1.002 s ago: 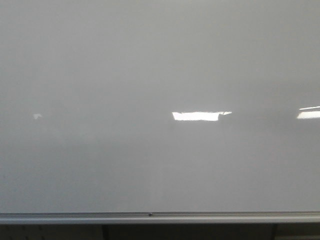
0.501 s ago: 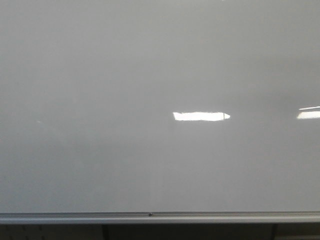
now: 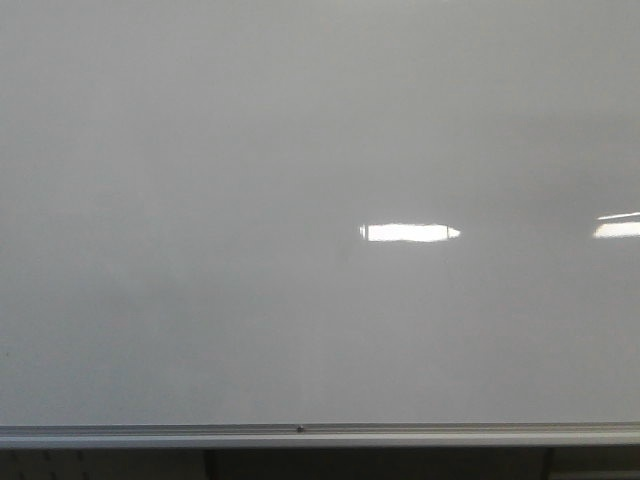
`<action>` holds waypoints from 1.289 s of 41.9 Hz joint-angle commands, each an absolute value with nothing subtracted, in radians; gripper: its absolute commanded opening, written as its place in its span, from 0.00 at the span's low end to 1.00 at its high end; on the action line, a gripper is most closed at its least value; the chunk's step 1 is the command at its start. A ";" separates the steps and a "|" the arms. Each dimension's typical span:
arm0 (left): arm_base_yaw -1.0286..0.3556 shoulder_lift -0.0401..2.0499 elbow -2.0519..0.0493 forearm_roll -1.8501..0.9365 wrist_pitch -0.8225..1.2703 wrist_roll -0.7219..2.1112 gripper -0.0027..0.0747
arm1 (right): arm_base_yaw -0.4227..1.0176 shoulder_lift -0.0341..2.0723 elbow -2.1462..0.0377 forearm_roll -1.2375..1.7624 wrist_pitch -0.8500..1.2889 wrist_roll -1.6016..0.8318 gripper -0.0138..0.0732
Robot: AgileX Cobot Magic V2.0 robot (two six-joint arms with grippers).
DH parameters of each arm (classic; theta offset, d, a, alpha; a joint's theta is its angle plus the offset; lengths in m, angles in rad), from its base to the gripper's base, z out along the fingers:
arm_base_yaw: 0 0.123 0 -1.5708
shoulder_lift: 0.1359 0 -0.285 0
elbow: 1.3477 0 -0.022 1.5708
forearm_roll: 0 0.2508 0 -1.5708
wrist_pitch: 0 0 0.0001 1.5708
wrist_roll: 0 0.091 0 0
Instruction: Write number 1 on whiteboard
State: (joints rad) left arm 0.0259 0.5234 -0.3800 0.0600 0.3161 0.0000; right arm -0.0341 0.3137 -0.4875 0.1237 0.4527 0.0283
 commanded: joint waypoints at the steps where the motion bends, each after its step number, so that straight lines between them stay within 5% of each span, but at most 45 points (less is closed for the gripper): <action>1: 0.026 0.686 -0.466 0.065 0.243 0.006 0.83 | -0.038 0.330 -0.524 0.114 0.380 0.021 0.76; 27: 0.091 1.377 -0.688 0.165 0.095 0.000 0.83 | -0.021 0.330 -0.524 0.119 0.380 0.021 0.76; 54: 0.091 1.611 -0.695 0.190 -0.160 0.000 0.83 | -0.021 0.330 -0.524 0.120 0.379 0.021 0.76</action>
State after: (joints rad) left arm 0.0915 1.6418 -0.6663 0.1805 -0.0723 0.0000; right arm -0.0236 0.3137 -0.4875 0.1237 0.4547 0.0263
